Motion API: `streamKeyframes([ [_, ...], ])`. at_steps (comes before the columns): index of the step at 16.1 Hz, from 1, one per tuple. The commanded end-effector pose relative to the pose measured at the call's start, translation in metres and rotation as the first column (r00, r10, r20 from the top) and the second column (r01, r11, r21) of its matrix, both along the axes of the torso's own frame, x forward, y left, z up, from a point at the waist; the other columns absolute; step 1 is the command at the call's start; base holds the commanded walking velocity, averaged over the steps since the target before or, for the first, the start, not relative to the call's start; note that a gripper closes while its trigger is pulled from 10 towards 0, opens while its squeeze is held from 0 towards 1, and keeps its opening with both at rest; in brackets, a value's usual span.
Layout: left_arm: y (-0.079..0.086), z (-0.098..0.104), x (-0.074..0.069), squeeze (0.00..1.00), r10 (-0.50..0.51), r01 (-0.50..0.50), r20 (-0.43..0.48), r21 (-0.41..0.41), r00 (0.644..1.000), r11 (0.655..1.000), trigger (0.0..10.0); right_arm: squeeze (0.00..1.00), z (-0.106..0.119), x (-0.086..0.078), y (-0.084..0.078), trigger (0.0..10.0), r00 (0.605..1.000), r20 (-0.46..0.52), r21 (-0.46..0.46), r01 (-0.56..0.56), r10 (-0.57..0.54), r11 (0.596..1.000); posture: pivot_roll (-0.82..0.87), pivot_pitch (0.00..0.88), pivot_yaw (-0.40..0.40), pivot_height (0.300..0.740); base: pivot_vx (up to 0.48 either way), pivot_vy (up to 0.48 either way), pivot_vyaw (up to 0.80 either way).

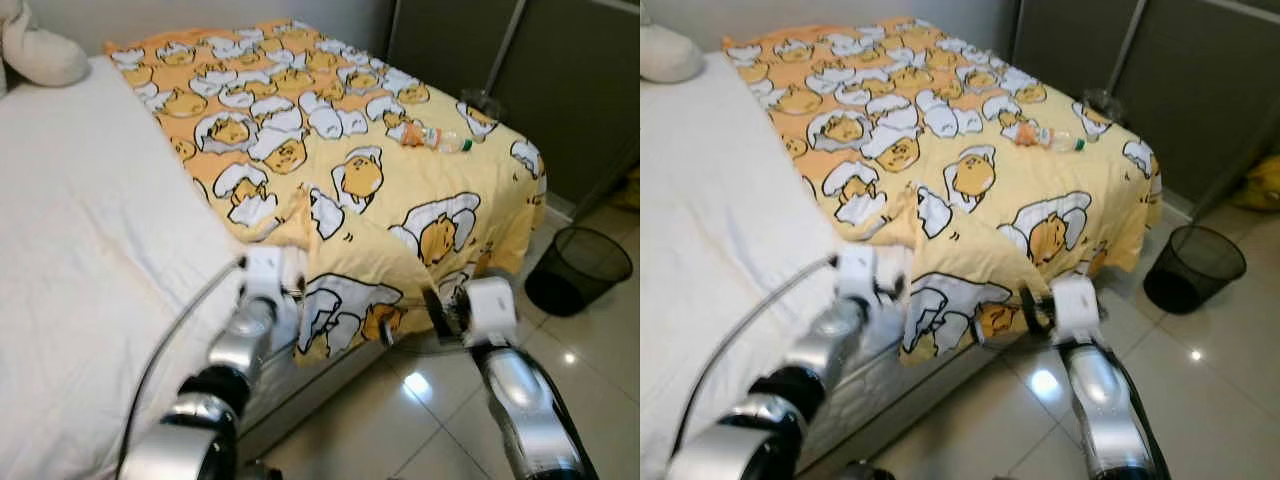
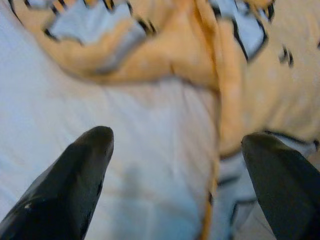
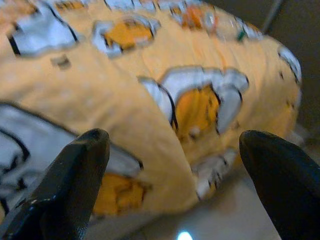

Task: Clean up the room

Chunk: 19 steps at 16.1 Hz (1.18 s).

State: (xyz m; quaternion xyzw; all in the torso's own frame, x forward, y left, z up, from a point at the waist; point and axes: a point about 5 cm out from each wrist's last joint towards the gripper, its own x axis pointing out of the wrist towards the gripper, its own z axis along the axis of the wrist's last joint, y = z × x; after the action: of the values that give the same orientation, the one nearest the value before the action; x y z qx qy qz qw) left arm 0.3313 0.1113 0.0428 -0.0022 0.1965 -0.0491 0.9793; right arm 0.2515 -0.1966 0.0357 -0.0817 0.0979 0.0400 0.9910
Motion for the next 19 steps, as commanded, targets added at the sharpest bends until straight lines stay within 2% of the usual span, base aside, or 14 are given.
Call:
streamKeyframes([
  [1,-0.001,0.031,0.006,0.00,0.028,-0.020,0.214,-0.038,0.977,0.999,10.0,0.00,0.013,0.001,-0.001,10.0,0.999,0.049,-0.003,-0.003,0.003,1.000,-0.17,0.011,0.014,0.740,0.000,0.000,0.00],
  [2,0.005,0.064,-0.009,0.00,0.032,-0.026,0.440,-0.019,0.898,0.999,10.0,0.00,0.027,-0.002,0.000,10.0,0.994,0.107,0.009,0.001,-0.002,1.000,-0.17,0.015,0.020,0.740,0.000,0.000,0.00],
  [3,0.006,0.087,-0.035,0.00,0.012,-0.024,0.549,0.015,0.836,1.000,10.0,0.00,0.041,-0.005,-0.002,10.0,0.985,0.170,0.014,0.009,-0.011,1.000,-0.13,0.003,0.020,0.740,0.000,0.000,0.00],
  [4,0.013,0.094,-0.052,0.00,0.063,-0.076,0.551,0.002,0.832,0.997,10.0,0.00,0.054,-0.009,-0.001,10.0,0.976,0.219,0.028,0.004,-0.010,1.000,-0.11,0.000,0.020,0.740,0.000,0.000,0.00],
  [5,0.014,0.090,-0.053,0.00,0.068,-0.080,0.520,0.002,0.851,0.997,10.0,0.00,0.058,-0.007,0.001,10.0,0.976,0.215,0.074,0.010,-0.026,0.997,-0.09,0.000,0.026,0.740,0.000,0.000,0.00],
  [7,0.014,0.085,-0.050,0.00,0.063,-0.074,0.515,0.001,0.855,0.997,10.0,0.00,0.062,0.000,0.009,10.0,0.973,0.228,0.103,0.008,-0.032,0.995,-0.08,0.000,0.024,0.740,0.000,0.000,0.00],
  [10,0.008,0.093,-0.047,0.00,0.042,-0.066,0.491,0.031,0.870,0.997,10.0,0.00,0.058,0.009,0.020,10.0,0.979,0.205,0.095,-0.002,-0.017,0.995,-0.08,0.000,0.030,0.740,0.000,0.000,0.00],
  [13,0.011,0.089,-0.046,0.00,0.044,-0.065,0.459,0.030,0.887,0.997,10.0,0.00,0.061,0.015,0.027,10.0,0.979,0.206,0.068,-0.023,0.008,0.997,-0.09,0.000,0.037,0.740,0.000,-0.151,0.00],
  [14,0.011,0.088,-0.043,0.00,0.037,-0.063,0.457,0.040,0.889,0.997,10.0,0.00,0.060,0.016,0.027,10.0,0.979,0.204,0.042,-0.025,0.016,0.999,-0.09,0.000,0.037,0.740,0.000,-0.454,0.80],
  [16,0.008,0.090,-0.039,0.00,0.016,-0.059,0.464,0.077,0.886,0.995,10.0,0.00,0.059,0.015,0.028,10.0,0.980,0.197,0.052,-0.030,0.019,0.998,-0.10,0.000,0.036,0.740,0.000,-0.450,0.78],
  [19,-0.002,0.091,-0.035,0.00,-0.031,0.000,0.464,0.067,0.886,0.998,10.0,0.00,0.058,0.017,0.030,10.0,0.981,0.188,0.048,-0.053,0.043,0.997,-0.12,0.000,0.041,0.740,0.080,-0.431,0.72],
])
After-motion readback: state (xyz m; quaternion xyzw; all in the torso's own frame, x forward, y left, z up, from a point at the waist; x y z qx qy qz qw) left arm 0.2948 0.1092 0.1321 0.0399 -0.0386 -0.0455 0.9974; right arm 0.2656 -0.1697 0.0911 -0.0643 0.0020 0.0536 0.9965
